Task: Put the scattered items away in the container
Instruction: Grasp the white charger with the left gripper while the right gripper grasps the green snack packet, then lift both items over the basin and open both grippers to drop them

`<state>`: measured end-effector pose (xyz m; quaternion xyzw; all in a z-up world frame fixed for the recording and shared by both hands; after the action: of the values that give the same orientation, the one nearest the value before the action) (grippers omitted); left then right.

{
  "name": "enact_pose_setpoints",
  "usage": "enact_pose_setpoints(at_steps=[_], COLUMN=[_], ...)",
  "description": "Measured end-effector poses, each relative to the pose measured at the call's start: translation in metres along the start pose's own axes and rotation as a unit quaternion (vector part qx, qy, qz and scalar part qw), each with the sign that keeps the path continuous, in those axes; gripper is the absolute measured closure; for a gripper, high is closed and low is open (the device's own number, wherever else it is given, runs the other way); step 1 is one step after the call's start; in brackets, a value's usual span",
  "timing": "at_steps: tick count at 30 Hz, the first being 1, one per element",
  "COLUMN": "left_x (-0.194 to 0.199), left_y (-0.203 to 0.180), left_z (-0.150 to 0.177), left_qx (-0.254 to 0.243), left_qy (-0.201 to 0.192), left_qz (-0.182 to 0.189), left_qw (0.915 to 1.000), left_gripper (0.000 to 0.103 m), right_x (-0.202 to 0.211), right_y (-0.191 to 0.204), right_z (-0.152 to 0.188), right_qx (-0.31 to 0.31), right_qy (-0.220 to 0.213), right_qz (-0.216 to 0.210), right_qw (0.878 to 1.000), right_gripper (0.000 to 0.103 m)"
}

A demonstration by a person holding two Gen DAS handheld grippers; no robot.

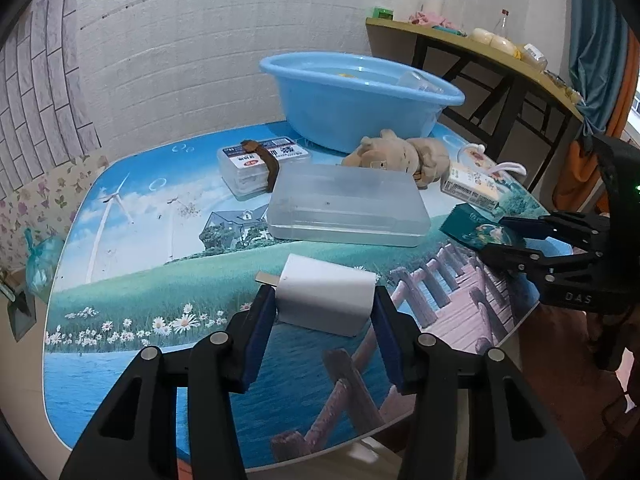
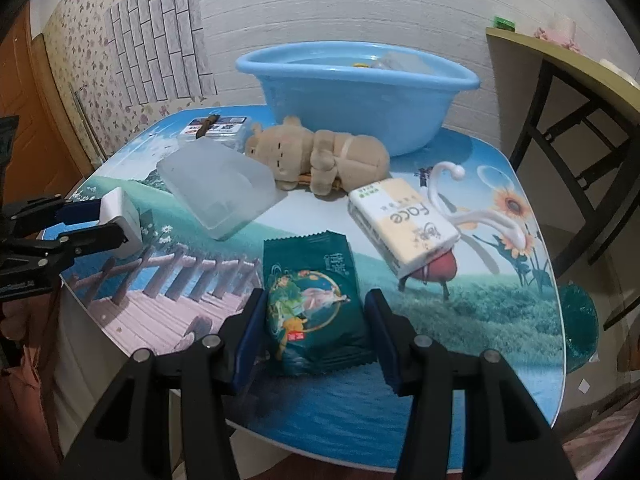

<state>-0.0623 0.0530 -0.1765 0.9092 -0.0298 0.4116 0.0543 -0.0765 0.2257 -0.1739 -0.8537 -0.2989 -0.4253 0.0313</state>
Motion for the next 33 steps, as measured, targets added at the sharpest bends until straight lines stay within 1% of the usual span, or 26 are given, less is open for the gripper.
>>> enact_pose_setpoints(at_steps=[5,7,12,15,16,19,20,22,33], left_x=[-0.007,-0.009,-0.017,-0.018,-0.017,-0.016,-0.015,-0.011,0.022], left_y=[0.001,0.002,0.002,-0.001,-0.001,-0.002,-0.001,0.000,0.009], left_z=[0.000,0.000,0.000,0.001,0.002,0.002,0.002,0.001,-0.023], left_qx=[0.004,0.005,0.008,0.001,-0.001,0.000,0.002,0.005,0.027], left_qy=[0.007,0.009,0.018,0.014,0.014,0.012,0.011,0.002,-0.050], left_qz=[-0.009,-0.011,-0.009,-0.011,-0.010,-0.007,-0.006,-0.006,-0.001], left_qw=[0.9999,0.9999,0.9998,0.9998,0.9998,0.9999,0.9999,1.0000,0.9984], left_gripper=[0.042,0.040,0.039,0.039,0.042,0.042,0.042,0.042,0.042], right_x=[-0.002,-0.002,-0.002,-0.002,-0.002,-0.002,-0.002,-0.001,0.020], right_y=[0.004,0.005,0.005,0.003,0.002,0.001,0.001,0.002,0.006], right_z=[0.001,0.001,0.001,0.001,0.001,0.002,0.002,0.002,-0.011], right_qx=[0.009,0.010,0.012,0.009,0.008,0.004,0.004,0.006,0.000], right_qy=[0.002,0.002,0.002,0.001,0.001,-0.002,-0.004,-0.007,-0.049], right_qz=[0.007,0.006,0.008,0.016,0.019,0.018,0.018,0.011,-0.014], right_qw=[1.000,1.000,1.000,1.000,1.000,1.000,1.000,1.000,0.999], right_gripper=[0.053,0.053,0.052,0.046,0.044,0.043,0.044,0.056,0.057])
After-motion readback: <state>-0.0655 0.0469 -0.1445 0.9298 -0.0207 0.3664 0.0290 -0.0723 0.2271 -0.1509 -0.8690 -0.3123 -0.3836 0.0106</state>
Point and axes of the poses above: each gripper's, at about its wrist camera, not at the fingertips, and x roughly against the way its jaws point, y to its left, z to its underside, the point moved 6 cm from there along -x, roughly the way its jaws point, and after that the axes turned 12 degrees about -z, right-handed, at the moved point
